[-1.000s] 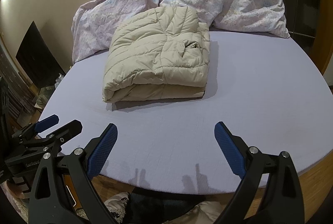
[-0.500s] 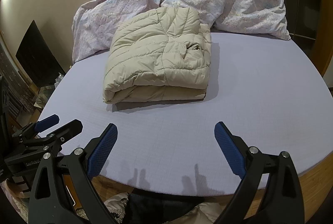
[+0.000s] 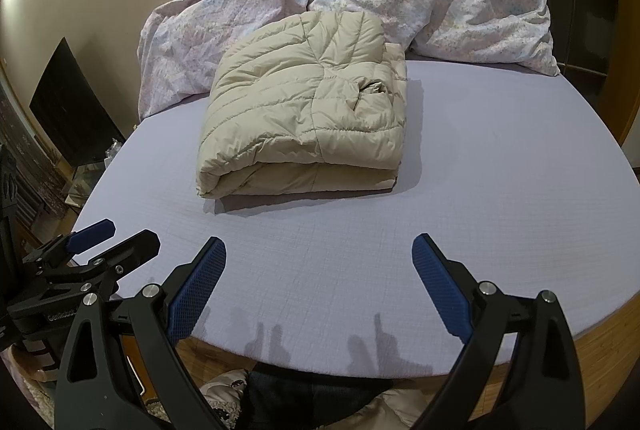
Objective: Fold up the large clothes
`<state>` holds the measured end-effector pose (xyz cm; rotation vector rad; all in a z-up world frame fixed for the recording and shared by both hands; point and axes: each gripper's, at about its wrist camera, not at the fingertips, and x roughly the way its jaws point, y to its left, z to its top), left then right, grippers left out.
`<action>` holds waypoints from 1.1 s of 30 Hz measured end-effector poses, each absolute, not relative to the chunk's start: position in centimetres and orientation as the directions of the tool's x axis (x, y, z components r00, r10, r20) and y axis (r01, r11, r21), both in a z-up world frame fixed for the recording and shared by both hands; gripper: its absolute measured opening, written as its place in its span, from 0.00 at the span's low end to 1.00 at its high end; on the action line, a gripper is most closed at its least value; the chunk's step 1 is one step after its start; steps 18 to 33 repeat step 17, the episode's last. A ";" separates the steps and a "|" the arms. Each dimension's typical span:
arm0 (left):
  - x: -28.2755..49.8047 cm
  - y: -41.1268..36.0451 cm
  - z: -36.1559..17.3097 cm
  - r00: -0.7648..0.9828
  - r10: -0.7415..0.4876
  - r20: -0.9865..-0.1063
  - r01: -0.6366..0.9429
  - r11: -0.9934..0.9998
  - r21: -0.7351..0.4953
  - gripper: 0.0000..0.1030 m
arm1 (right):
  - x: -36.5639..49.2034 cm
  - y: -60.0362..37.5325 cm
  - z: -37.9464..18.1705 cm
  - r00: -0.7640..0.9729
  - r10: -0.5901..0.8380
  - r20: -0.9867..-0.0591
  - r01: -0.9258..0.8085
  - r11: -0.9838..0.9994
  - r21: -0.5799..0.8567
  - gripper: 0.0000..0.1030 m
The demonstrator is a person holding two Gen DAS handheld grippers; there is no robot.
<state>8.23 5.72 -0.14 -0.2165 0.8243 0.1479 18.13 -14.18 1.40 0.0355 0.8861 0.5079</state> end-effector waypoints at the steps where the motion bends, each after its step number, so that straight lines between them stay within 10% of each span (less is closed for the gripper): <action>1: 8.2 5.7 -0.2 0.671 0.050 -0.740 -0.217 0.967 -0.132 0.98 | 18.1 -14.2 1.4 0.523 0.437 -0.732 -0.409 0.882 0.234 0.93; 33: 8.2 5.6 -0.3 0.669 0.044 -0.742 -0.217 0.966 -0.139 0.98 | 18.4 -14.2 1.1 0.517 0.434 -0.737 -0.406 0.883 0.235 0.93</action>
